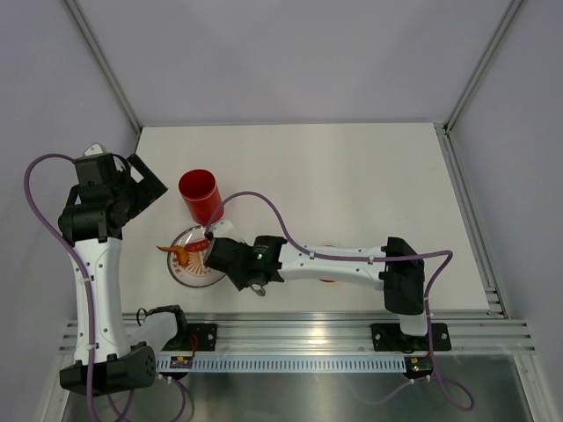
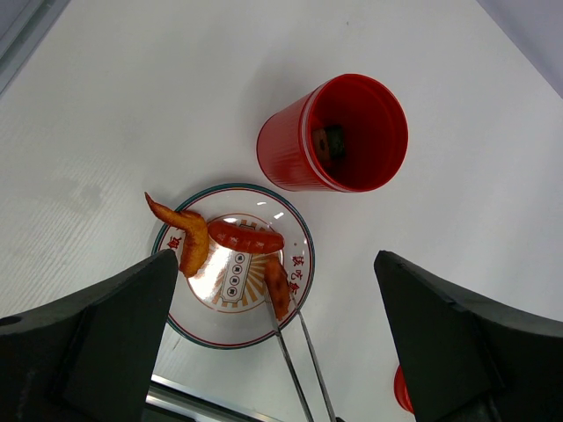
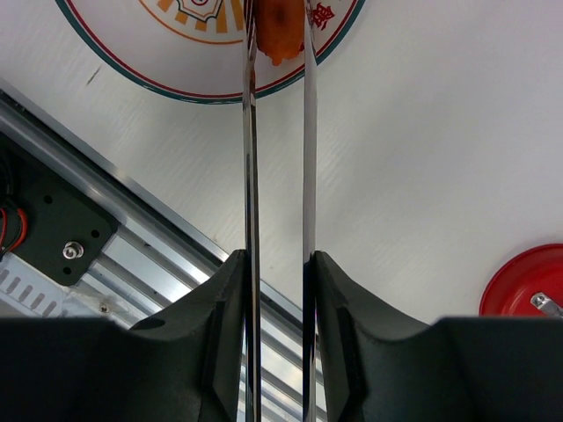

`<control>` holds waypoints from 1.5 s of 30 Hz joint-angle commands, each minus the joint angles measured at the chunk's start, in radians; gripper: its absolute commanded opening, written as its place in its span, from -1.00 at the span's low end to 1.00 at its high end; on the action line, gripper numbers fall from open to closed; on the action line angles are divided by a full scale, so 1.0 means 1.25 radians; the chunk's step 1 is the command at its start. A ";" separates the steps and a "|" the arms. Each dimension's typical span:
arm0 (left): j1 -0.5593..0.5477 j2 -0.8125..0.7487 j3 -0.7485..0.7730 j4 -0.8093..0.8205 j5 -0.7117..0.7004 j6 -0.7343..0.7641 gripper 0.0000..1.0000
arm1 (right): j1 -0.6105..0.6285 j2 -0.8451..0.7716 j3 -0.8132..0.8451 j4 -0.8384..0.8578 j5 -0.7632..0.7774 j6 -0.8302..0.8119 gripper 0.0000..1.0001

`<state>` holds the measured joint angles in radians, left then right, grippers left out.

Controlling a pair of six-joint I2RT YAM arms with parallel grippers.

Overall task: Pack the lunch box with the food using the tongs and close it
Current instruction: Pick up the fake food from the plate, then place the fake food in the packing box.

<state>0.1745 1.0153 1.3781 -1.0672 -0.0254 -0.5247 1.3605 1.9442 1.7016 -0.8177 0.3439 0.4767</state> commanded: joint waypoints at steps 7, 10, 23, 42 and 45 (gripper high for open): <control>0.004 -0.010 -0.002 0.034 0.015 0.003 0.98 | 0.006 -0.099 0.029 -0.002 0.045 0.000 -1.00; 0.004 -0.010 0.000 0.035 0.015 0.003 0.98 | 0.005 -0.102 0.030 -0.001 0.049 -0.001 -1.00; 0.005 -0.011 0.006 0.029 0.015 0.004 0.98 | -0.029 -0.099 0.171 0.006 0.102 -0.109 -1.00; 0.004 -0.007 0.011 0.025 0.029 0.000 0.98 | -0.184 0.079 0.430 0.047 0.041 -0.225 -1.00; 0.004 -0.007 0.012 0.025 0.028 0.001 0.98 | -0.188 0.118 0.468 0.032 0.038 -0.228 -1.00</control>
<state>0.1745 1.0145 1.3716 -1.0630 -0.0032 -0.5251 1.1305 2.0659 2.2139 -0.8059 0.3992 0.2222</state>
